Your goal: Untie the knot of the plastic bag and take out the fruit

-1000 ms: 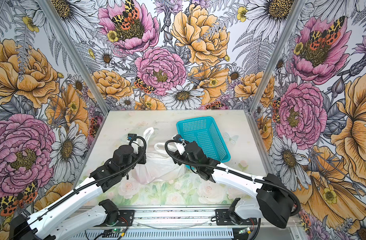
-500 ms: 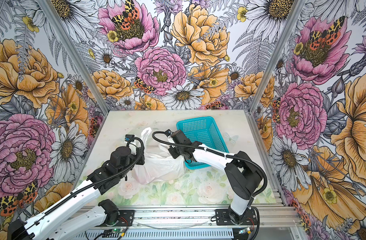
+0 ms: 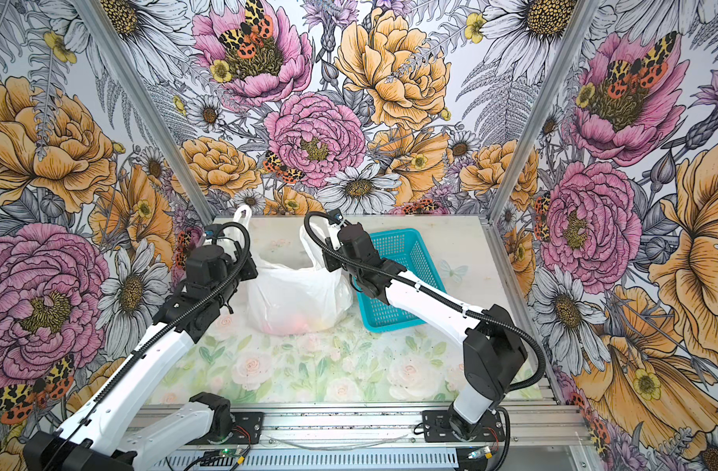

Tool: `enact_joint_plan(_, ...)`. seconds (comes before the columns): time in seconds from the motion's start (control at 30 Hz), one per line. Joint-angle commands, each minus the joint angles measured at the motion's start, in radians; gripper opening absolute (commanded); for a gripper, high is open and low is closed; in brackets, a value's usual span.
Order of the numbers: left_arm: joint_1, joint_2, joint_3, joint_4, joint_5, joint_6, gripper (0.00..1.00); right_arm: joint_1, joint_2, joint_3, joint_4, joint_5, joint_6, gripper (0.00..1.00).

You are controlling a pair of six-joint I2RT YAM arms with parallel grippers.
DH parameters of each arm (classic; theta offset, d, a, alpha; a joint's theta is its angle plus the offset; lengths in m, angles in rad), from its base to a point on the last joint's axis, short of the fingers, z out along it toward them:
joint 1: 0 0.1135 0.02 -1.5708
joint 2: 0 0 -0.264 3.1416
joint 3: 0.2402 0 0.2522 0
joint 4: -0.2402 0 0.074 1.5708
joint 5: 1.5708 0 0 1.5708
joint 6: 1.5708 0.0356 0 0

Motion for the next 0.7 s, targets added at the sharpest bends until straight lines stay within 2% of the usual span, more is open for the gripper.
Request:
enact_joint_plan(0.0, 0.033, 0.068, 0.121, 0.044, 0.066, 0.039, 0.0, -0.007, -0.033, -0.039, 0.275, 0.103, 0.06, 0.0)
enact_joint_plan(0.1, 0.059, 0.123, 0.195, 0.035, 0.079, 0.032, 0.0, -0.015, -0.02, -0.158, 0.609, 0.15, 0.107, 0.0)
enact_joint_plan(0.2, 0.053, 0.094, 0.152, 0.035, 0.092, 0.009, 0.0, -0.018, 0.001, -0.25, 0.815, 0.148, 0.158, 0.0)
enact_joint_plan(0.37, 0.028, -0.069, -0.111, -0.026, 0.027, -0.083, 0.0, -0.014, 0.031, -0.332, 0.822, 0.119, 0.267, 0.0)
enact_joint_plan(0.43, 0.022, -0.137, -0.217, -0.069, -0.013, -0.124, 0.04, -0.01, 0.039, -0.389, 0.861, 0.124, 0.297, 0.0)
enact_joint_plan(0.53, 0.022, -0.19, -0.27, -0.168, -0.07, -0.171, 0.09, -0.004, 0.04, -0.451, 0.873, 0.158, 0.336, 0.0)
enact_joint_plan(0.57, 0.022, -0.201, -0.27, -0.196, -0.078, -0.177, 0.16, -0.004, 0.038, -0.462, 0.863, 0.163, 0.354, 0.0)
enact_joint_plan(0.67, 0.022, -0.22, -0.228, -0.27, -0.086, -0.173, 0.55, -0.001, 0.037, -0.501, 0.876, 0.163, 0.381, 0.0)
